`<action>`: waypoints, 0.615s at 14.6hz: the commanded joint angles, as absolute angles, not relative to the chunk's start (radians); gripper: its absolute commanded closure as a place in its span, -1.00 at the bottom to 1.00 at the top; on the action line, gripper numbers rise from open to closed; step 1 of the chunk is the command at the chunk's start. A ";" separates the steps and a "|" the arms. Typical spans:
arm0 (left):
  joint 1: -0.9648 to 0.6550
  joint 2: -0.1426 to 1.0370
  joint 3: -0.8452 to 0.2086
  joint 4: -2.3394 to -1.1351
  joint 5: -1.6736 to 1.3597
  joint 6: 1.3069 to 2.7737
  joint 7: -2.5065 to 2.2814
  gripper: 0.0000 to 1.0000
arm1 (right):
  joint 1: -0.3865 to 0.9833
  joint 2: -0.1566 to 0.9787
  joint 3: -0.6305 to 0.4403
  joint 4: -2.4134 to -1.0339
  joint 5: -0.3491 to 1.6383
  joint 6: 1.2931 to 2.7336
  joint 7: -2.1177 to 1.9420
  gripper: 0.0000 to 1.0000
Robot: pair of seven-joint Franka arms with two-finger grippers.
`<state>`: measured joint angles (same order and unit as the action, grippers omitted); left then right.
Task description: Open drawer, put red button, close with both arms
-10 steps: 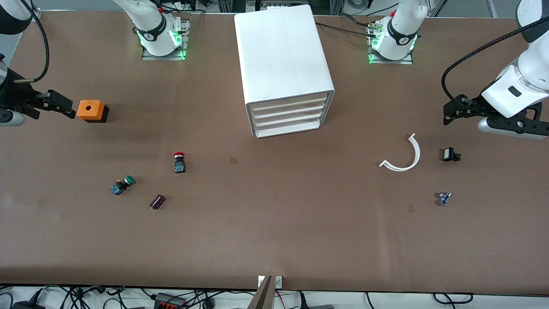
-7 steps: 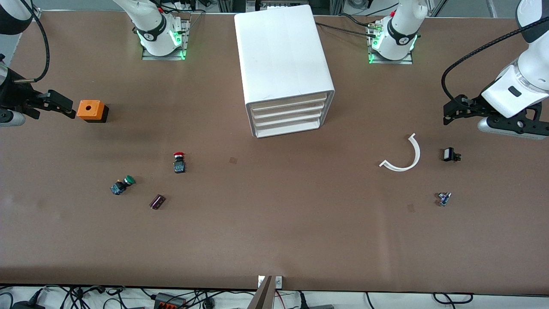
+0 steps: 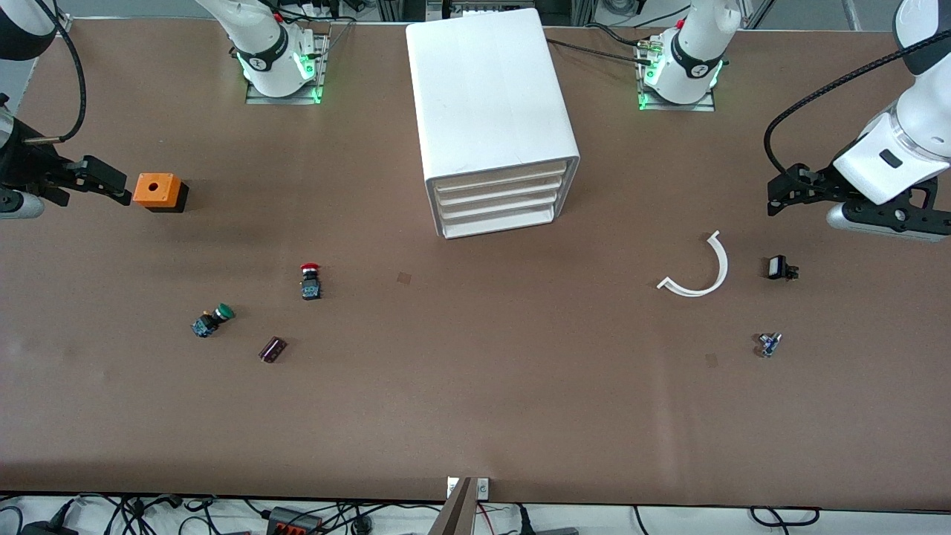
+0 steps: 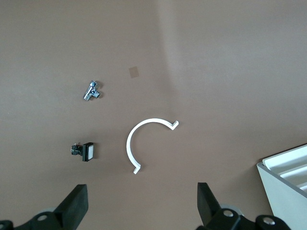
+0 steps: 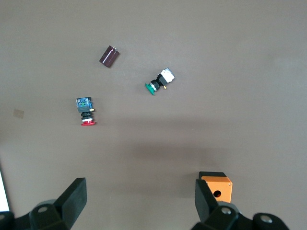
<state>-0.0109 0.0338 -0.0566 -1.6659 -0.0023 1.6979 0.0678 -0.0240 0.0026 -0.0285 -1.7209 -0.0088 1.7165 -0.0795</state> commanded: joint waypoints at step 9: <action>-0.011 0.176 -0.063 -1.631 -0.240 1.362 0.098 -1.00 | 0.057 0.103 -0.018 -1.684 -0.017 1.715 -0.087 -1.00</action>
<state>-0.0205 0.1157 -0.0633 -1.6652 -0.1445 1.4028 0.0719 0.0264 0.0815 -0.0199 -1.7133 -0.0087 1.7213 -0.0834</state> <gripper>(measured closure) 0.000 0.000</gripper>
